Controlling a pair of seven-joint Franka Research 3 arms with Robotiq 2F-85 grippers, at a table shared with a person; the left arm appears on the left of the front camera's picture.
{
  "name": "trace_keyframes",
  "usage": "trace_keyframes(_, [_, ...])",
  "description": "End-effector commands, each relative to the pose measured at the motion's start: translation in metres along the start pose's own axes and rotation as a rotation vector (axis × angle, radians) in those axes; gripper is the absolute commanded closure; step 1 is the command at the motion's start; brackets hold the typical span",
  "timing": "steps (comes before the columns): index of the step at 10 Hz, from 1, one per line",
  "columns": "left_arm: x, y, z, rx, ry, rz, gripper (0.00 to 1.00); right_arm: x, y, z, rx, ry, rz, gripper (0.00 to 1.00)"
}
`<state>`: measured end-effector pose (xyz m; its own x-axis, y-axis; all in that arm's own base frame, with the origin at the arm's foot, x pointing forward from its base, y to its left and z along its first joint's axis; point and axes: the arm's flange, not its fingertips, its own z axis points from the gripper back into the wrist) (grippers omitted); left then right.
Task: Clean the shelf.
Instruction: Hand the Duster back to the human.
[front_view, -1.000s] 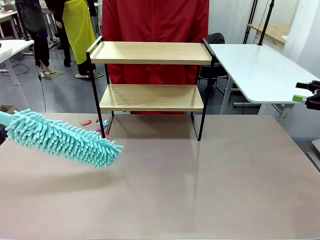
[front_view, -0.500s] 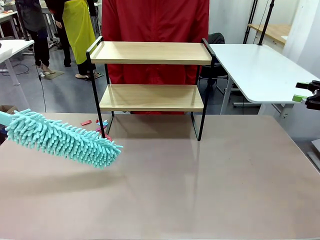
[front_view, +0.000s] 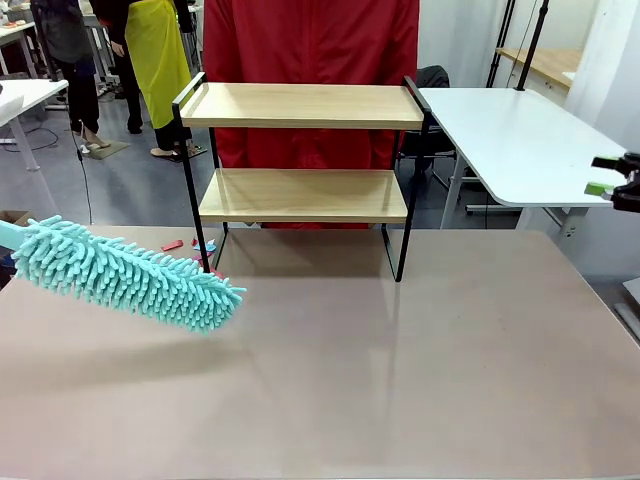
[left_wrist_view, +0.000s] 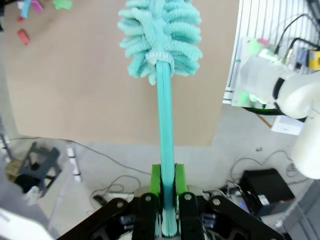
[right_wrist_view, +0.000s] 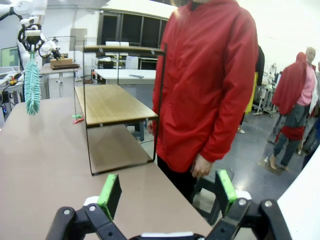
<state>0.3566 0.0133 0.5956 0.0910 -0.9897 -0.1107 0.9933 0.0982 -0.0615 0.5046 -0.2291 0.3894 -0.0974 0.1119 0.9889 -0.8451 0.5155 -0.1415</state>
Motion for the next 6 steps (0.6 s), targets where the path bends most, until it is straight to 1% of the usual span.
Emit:
trace_keyframes(1, [0.005, 0.003, -0.001, 0.034, -0.083, -0.039, 0.87, 0.051, 0.007, -0.031, 0.056, 0.023, -0.001, 0.00])
trace_keyframes(4, [0.024, 0.004, -0.022, 0.058, -0.245, -0.111, 0.87, 0.104, 0.033, -0.069, 0.222, 0.070, -0.066, 0.00])
trace_keyframes(6, [0.035, 0.006, -0.036, 0.066, -0.346, -0.147, 0.87, 0.129, 0.056, -0.088, 0.300, 0.092, -0.142, 0.00])
